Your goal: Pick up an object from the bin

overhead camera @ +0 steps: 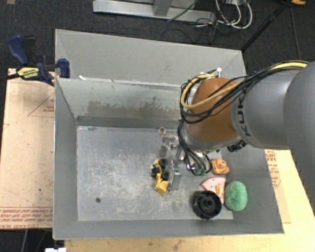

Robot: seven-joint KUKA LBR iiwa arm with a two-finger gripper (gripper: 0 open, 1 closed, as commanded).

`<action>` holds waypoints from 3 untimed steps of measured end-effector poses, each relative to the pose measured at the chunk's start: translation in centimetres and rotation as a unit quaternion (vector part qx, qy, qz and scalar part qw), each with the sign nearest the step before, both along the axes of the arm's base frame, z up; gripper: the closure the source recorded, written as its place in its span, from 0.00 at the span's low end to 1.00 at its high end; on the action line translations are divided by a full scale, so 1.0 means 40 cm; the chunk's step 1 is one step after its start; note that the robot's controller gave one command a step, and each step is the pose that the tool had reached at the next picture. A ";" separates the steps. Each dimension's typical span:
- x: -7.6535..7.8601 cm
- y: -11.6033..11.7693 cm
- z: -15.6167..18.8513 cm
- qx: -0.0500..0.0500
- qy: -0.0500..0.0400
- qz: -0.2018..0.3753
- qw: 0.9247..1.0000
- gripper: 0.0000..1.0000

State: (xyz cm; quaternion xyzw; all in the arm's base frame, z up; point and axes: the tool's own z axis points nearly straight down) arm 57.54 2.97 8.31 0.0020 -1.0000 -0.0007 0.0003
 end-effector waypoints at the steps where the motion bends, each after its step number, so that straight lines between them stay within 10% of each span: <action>1: -0.023 0.000 -0.008 0.000 0.000 -0.121 0.993 0.00; 2: -0.093 0.011 -0.033 0.000 0.000 -0.193 0.981 1.00; 3: -0.094 0.011 -0.033 0.000 0.000 -0.193 0.981 0.00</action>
Offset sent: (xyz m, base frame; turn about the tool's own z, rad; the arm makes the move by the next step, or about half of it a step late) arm -0.0377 0.0038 -0.0131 0.3904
